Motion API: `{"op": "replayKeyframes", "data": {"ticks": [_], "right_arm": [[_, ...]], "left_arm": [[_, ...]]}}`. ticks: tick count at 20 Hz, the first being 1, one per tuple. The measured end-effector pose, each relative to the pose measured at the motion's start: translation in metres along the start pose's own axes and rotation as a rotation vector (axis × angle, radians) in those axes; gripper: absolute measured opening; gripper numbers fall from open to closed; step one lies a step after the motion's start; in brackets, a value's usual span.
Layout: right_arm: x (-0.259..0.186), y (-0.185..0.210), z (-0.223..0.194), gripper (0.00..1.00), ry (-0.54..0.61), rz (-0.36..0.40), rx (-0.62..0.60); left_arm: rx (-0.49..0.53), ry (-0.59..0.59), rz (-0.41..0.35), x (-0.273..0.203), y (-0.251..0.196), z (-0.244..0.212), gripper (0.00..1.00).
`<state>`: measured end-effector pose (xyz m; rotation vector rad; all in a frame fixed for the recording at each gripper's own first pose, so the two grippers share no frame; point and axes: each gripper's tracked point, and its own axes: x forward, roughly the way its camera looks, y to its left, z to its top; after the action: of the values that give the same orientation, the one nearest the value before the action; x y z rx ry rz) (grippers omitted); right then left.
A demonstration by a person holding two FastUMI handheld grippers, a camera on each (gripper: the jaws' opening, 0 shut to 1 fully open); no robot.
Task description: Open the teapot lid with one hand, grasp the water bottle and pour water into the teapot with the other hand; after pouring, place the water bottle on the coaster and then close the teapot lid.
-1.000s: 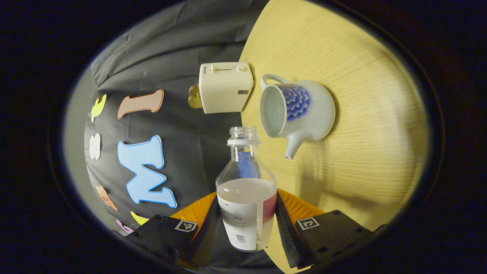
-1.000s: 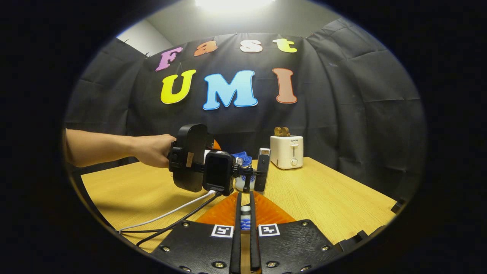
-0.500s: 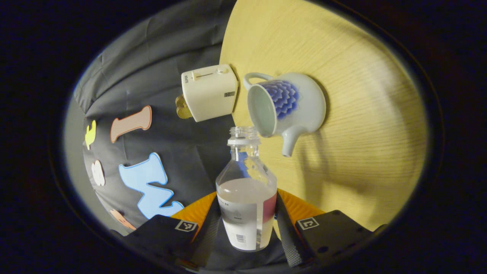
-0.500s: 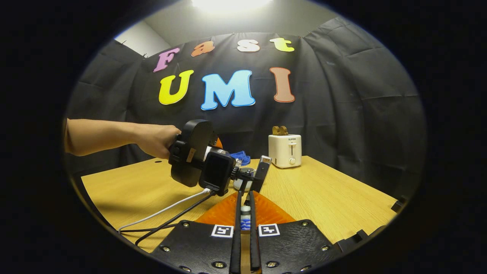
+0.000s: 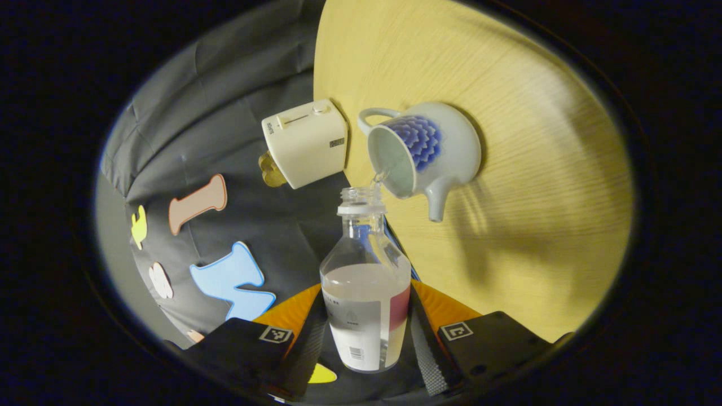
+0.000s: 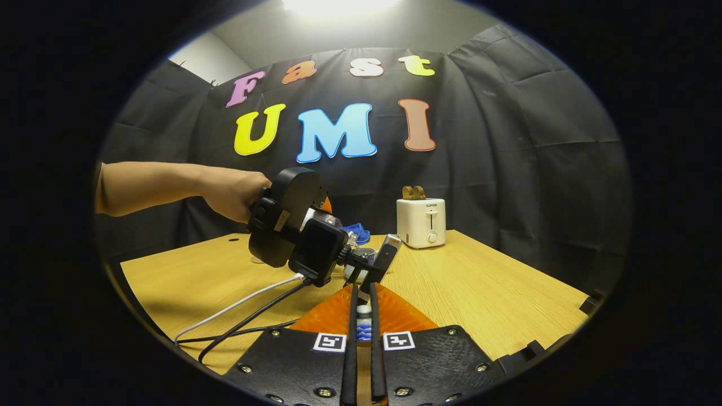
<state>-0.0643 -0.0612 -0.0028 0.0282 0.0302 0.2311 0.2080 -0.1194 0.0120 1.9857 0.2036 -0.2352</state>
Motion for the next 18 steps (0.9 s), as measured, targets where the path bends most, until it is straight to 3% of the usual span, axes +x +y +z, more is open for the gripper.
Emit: {"op": "replayKeyframes", "data": {"ticks": [18], "right_arm": [[0.0024, 0.0023, -0.0010, 0.10, 0.010, 0.011, -0.017]], "left_arm": [[0.183, 0.012, -0.022, -0.0004, 0.0075, -0.0011, 0.87]]}}
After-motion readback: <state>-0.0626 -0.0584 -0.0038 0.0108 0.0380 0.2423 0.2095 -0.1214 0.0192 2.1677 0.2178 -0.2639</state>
